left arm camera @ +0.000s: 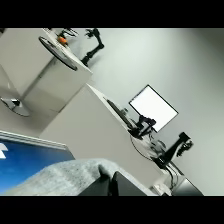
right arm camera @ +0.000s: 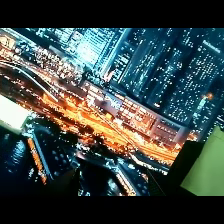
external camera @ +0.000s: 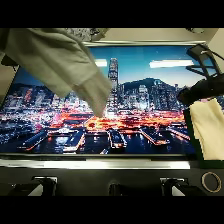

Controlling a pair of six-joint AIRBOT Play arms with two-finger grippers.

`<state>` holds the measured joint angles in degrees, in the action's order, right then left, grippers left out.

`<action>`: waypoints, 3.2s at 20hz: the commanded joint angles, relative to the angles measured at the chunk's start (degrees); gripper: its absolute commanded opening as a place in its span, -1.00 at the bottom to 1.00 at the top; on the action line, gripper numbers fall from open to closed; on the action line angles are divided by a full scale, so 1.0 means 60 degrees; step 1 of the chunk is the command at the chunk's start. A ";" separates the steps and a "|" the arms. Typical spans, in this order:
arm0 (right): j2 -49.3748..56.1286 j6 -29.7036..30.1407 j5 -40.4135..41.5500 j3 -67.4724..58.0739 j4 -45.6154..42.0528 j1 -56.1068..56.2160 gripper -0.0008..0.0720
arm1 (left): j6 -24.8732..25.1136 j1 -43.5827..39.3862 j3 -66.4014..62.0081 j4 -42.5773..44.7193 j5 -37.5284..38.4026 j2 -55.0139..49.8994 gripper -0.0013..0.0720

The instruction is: Fold the shirts.

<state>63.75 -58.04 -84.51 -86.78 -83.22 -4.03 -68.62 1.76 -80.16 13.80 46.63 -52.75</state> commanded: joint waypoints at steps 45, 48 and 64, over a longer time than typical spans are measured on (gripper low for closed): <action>0.2135 0.1501 0.4262 0.8098 0.6976 0.3071 0.86 | -0.0561 -0.1417 0.7187 0.7020 0.1064 -0.1803 -0.89; 0.2091 0.1548 0.4721 0.8003 0.7144 0.3067 -0.41 | -0.0561 -0.1413 0.7107 0.7031 0.1086 -0.1657 -0.89; -0.4197 -0.0718 0.4226 -0.1949 -0.2845 0.3027 -0.86 | -0.2758 -0.1045 -0.5625 1.0378 0.4386 0.0018 -0.89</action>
<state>43.88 -60.38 -60.31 -90.17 -92.92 14.11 -81.43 -4.62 -103.00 75.77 70.63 -54.26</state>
